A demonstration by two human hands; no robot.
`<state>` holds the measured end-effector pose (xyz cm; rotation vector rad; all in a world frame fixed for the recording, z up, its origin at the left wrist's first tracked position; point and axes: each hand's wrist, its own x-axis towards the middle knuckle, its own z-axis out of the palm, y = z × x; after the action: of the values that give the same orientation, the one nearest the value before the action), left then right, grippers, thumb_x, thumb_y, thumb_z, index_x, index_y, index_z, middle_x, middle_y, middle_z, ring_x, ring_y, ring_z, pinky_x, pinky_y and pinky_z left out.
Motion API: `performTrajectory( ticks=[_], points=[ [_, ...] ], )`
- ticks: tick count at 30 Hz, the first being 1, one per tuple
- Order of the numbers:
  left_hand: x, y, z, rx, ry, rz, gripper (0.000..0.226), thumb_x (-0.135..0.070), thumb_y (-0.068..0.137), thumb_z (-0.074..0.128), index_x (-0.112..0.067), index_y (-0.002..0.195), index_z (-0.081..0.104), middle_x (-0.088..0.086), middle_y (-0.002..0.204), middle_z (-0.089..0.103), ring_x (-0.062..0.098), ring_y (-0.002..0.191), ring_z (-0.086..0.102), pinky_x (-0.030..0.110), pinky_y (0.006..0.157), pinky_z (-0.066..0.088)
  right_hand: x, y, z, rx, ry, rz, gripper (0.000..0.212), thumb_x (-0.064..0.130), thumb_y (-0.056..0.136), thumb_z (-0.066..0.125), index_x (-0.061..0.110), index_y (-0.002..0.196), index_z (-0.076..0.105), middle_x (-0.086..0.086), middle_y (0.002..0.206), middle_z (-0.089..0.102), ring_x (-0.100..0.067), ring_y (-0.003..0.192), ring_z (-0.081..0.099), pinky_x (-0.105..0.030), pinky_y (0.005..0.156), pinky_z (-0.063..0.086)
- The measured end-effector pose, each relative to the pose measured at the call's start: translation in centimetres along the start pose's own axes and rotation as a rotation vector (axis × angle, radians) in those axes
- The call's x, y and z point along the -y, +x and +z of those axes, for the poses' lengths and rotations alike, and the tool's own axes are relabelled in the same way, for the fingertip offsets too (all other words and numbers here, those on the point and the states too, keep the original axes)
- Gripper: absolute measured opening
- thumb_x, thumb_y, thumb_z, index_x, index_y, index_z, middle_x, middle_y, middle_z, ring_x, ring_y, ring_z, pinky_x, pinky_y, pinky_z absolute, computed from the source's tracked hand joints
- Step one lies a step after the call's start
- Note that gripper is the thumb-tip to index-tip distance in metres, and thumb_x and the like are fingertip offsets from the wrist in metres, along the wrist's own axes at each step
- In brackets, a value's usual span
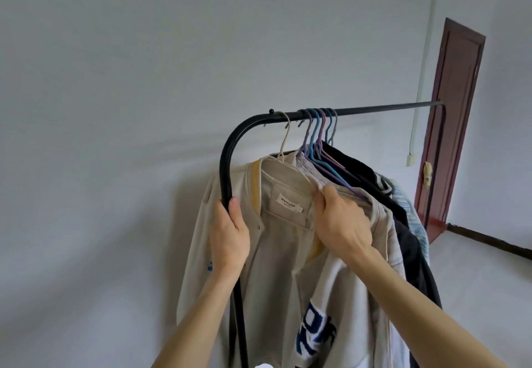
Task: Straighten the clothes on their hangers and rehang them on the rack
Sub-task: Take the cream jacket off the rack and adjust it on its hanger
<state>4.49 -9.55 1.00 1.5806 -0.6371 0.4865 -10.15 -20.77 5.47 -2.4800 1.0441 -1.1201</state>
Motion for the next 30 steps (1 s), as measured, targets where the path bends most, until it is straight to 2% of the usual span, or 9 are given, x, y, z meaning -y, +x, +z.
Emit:
performTrajectory(
  ticks=[4,9,13,16,21,23,25,28,30],
  points=[
    [0.8,0.4,-0.1,0.054,-0.006,-0.068,0.048,-0.049,0.099,0.028,-0.007,0.107,0.049,0.003,0.083,0.061,0.031,0.076,0.063,0.038,0.063,0.051,-0.3,0.6,-1.6,-0.091,-0.013,0.008,0.033,0.045,0.102,0.026,0.021,0.084,0.04,0.004,0.065,0.053,-0.03,0.068,0.055,-0.036,0.056,0.037],
    [-0.3,-0.7,0.1,0.047,-0.026,-0.001,0.047,-0.048,0.097,0.028,-0.006,0.097,0.048,-0.005,0.064,0.049,0.013,0.051,0.05,0.03,0.047,0.04,-1.7,-0.1,-4.1,-0.173,-0.069,0.02,0.033,0.046,0.101,0.028,0.021,0.086,0.044,0.005,0.063,0.053,-0.031,0.063,0.054,-0.036,0.056,0.04],
    [-0.4,-1.1,0.5,0.028,-0.011,0.016,0.035,-0.037,0.103,0.032,-0.007,0.091,0.044,-0.006,0.061,0.046,0.019,0.047,0.047,0.039,0.045,0.04,-1.6,0.1,-5.1,-0.214,-0.072,0.023,0.033,0.046,0.101,0.028,0.021,0.087,0.045,0.004,0.066,0.053,-0.032,0.066,0.055,-0.038,0.059,0.043],
    [-0.4,-0.8,0.1,0.036,-0.008,0.037,0.032,-0.042,0.101,0.029,-0.014,0.093,0.042,-0.017,0.069,0.045,0.026,0.054,0.055,0.042,0.049,0.047,-1.1,0.7,-6.0,-0.242,-0.055,0.016,0.032,0.043,0.101,0.029,0.02,0.089,0.047,0.006,0.065,0.05,-0.029,0.066,0.05,-0.036,0.058,0.038],
    [-0.4,-0.7,-0.1,0.037,-0.03,0.057,0.029,-0.039,0.102,0.028,-0.014,0.095,0.041,-0.002,0.062,0.045,0.016,0.047,0.044,0.031,0.043,0.035,-1.0,-0.5,-7.7,-0.262,-0.055,-0.012,0.03,0.041,0.102,0.029,0.02,0.09,0.047,0.005,0.068,0.053,-0.03,0.068,0.054,-0.038,0.06,0.045],
    [-0.3,-0.6,0.2,0.03,-0.027,0.058,0.027,-0.035,0.105,0.028,-0.013,0.094,0.039,-0.001,0.061,0.045,0.02,0.047,0.045,0.03,0.045,0.032,-2.3,-2.6,-8.1,-0.252,-0.055,-0.003,0.029,0.041,0.102,0.031,0.021,0.088,0.045,0.009,0.065,0.047,-0.029,0.066,0.051,-0.036,0.058,0.042],
    [-0.3,-0.8,0.6,0.021,-0.012,0.004,0.026,-0.033,0.105,0.029,-0.01,0.099,0.038,0.008,0.074,0.054,0.035,0.063,0.055,0.034,0.055,0.036,-4.6,-5.8,-8.3,-0.218,-0.021,0.025,0.029,0.043,0.102,0.034,0.022,0.085,0.045,0.01,0.061,0.045,-0.027,0.063,0.05,-0.036,0.056,0.041],
    [-0.4,-3.8,0.2,-0.025,0.112,-0.086,0.045,-0.026,0.1,0.042,-0.007,0.14,0.033,0.022,0.133,0.046,0.041,0.116,0.047,0.045,0.092,0.037,-9.1,-11.8,-8.3,-0.175,0.113,0.046,0.036,0.05,0.1,0.037,0.022,0.08,0.046,0.004,0.054,0.053,-0.021,0.053,0.056,-0.039,0.051,0.049],
    [-1.4,-8.3,-0.6,-0.039,0.142,0.097,0.063,-0.029,0.093,0.054,-0.009,0.148,0.028,0.018,0.149,0.033,0.035,0.134,0.033,0.044,0.109,0.024,-12.7,-16.0,-8.5,-0.137,0.191,0.066,0.033,0.046,0.099,0.041,0.024,0.075,0.046,0.003,0.05,0.052,-0.013,0.047,0.053,-0.035,0.046,0.046]
  ],
)
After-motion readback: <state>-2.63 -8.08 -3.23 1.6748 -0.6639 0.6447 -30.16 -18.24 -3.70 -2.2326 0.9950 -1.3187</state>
